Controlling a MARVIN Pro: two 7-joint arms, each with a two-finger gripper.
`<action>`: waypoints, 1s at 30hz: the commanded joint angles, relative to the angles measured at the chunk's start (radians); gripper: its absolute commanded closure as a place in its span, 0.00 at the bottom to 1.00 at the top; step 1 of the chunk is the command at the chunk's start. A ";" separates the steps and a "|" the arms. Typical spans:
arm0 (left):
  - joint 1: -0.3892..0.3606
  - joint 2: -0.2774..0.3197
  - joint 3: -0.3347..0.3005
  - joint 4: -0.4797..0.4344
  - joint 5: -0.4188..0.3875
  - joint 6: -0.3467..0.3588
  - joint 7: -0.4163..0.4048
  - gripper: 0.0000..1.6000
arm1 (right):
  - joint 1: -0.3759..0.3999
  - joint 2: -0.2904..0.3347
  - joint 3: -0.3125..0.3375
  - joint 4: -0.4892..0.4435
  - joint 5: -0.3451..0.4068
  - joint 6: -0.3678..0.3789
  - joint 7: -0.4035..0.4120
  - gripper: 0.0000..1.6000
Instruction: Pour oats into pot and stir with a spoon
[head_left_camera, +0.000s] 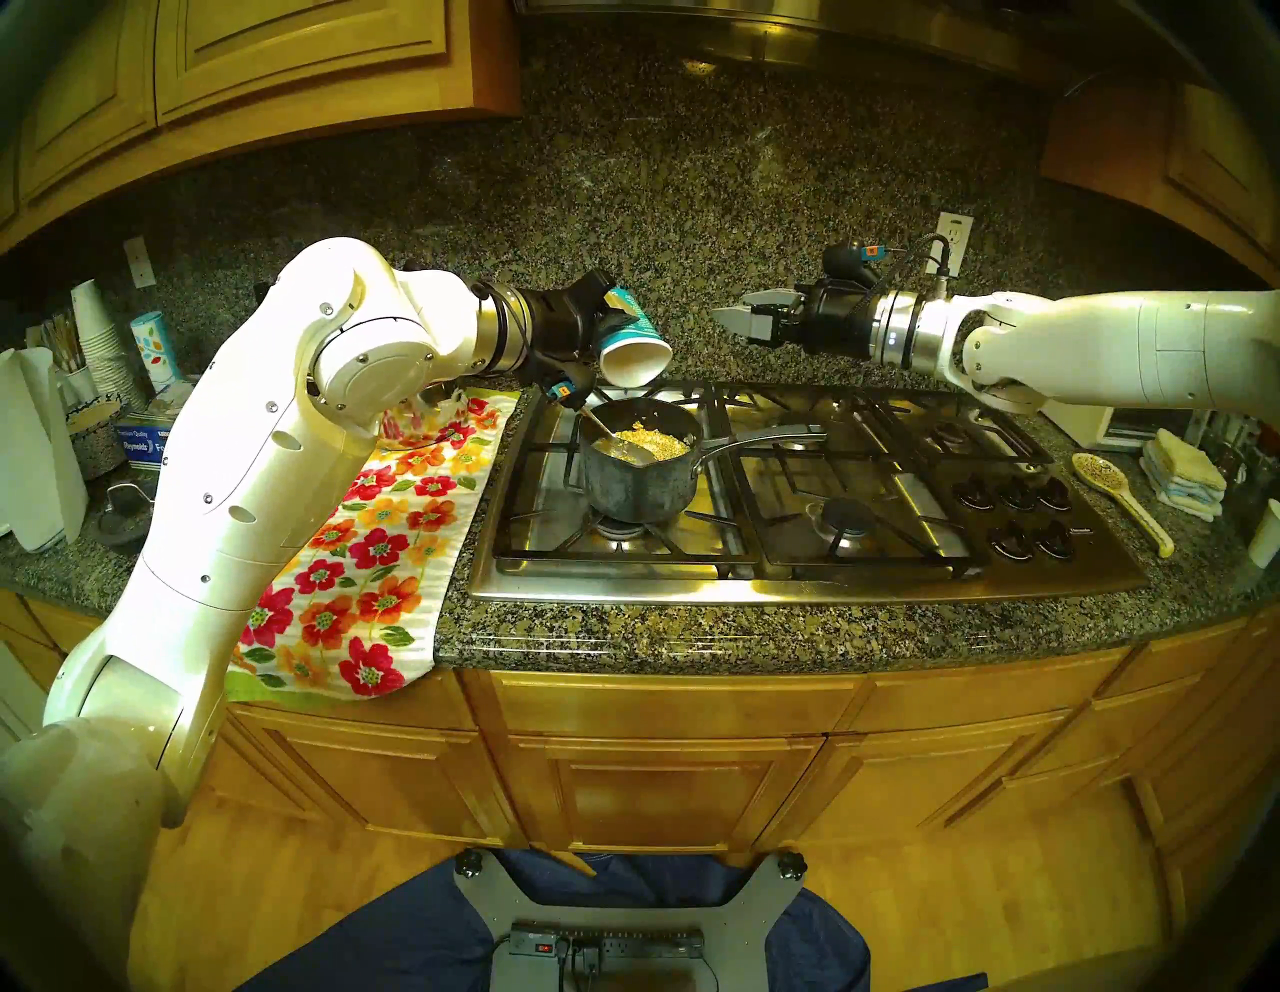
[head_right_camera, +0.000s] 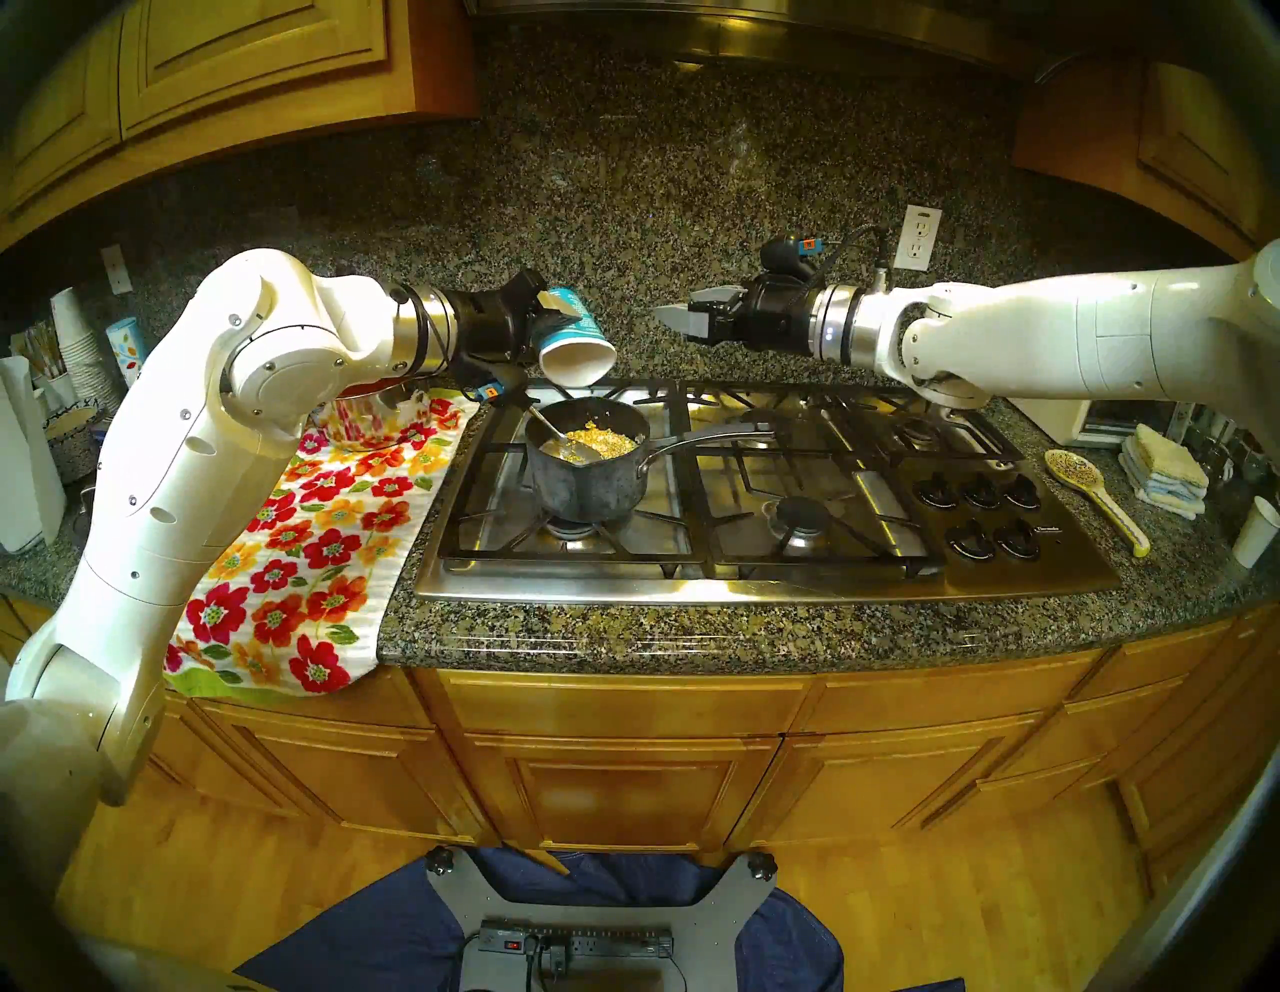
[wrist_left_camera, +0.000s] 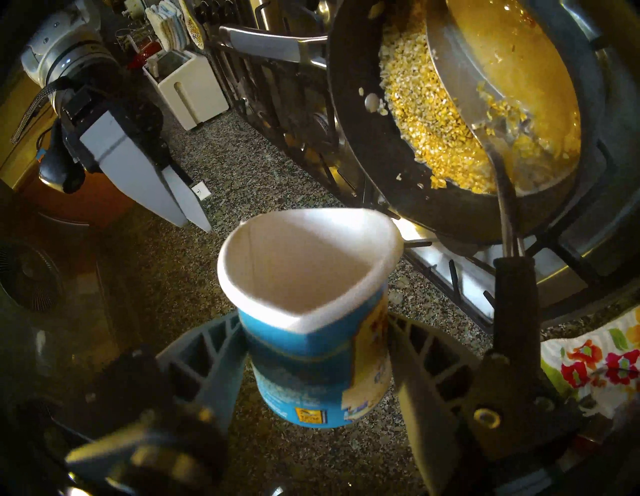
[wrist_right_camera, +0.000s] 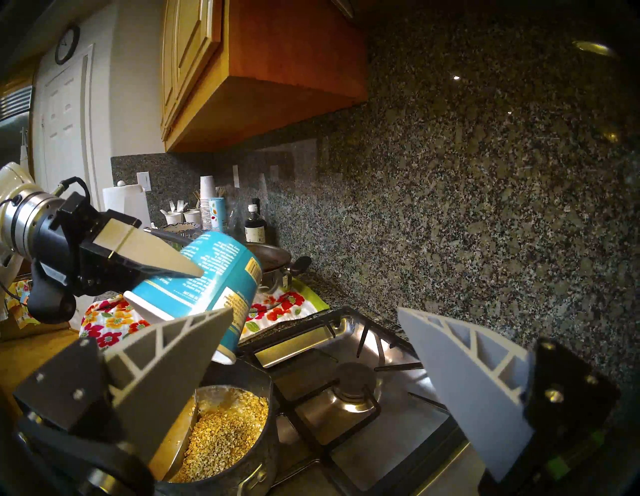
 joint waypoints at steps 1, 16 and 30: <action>-0.043 -0.018 -0.056 -0.002 -0.063 0.047 -0.039 0.57 | 0.042 0.003 0.021 0.010 0.003 -0.006 0.003 0.00; -0.093 -0.048 -0.161 0.030 -0.271 0.172 -0.232 0.57 | 0.042 0.003 0.020 0.011 0.003 -0.007 0.003 0.00; -0.167 -0.046 -0.210 0.085 -0.302 0.189 -0.299 0.57 | 0.042 0.003 0.020 0.011 0.004 -0.007 0.003 0.00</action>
